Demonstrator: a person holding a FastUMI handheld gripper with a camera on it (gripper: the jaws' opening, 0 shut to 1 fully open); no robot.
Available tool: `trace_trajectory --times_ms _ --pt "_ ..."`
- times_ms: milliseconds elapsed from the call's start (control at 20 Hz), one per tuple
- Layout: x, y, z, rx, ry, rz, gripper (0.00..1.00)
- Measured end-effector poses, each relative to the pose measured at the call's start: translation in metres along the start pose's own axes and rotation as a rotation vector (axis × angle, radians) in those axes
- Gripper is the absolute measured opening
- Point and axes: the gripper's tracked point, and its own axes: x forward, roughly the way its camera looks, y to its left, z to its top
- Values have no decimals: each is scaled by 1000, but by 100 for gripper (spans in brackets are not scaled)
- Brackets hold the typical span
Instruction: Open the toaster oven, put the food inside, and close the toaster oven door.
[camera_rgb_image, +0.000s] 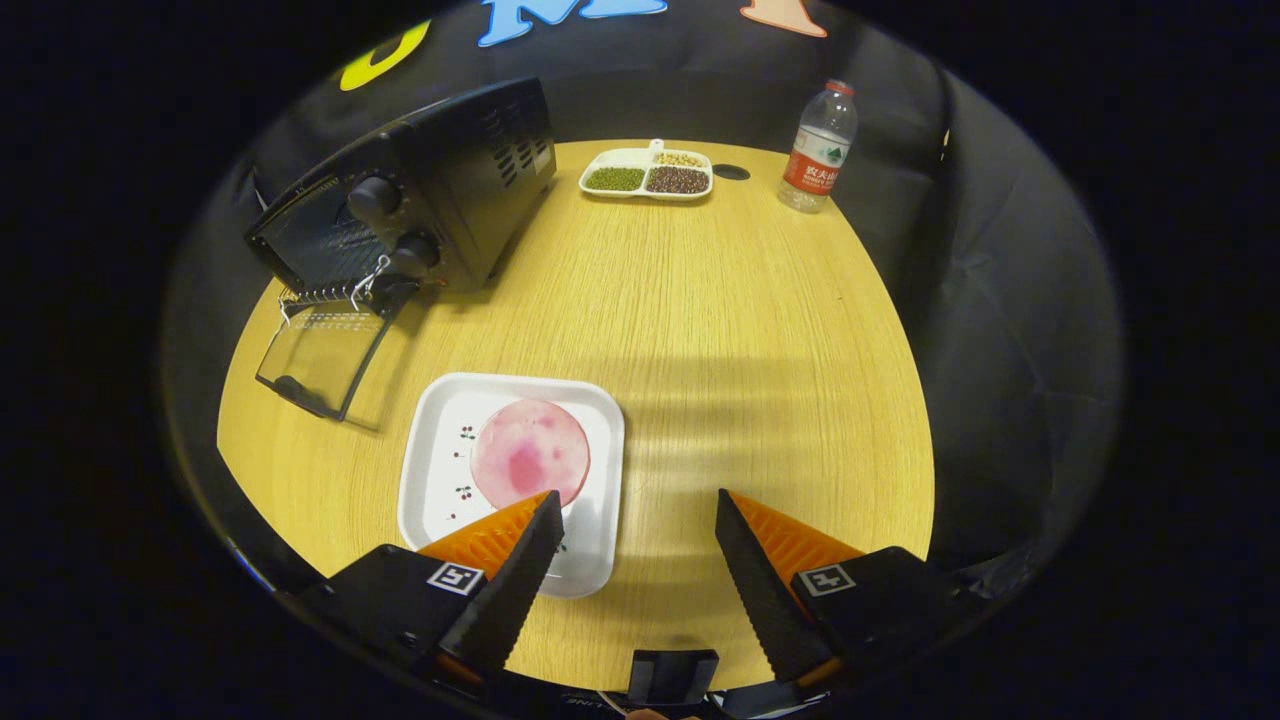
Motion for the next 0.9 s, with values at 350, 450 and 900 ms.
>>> trace_trajectory --times_ms 350,450,900 --pt "19 7 -9 -24 62 16 98" --pt "23 9 -11 -16 84 21 98" --pt "29 18 -18 112 202 68 39"
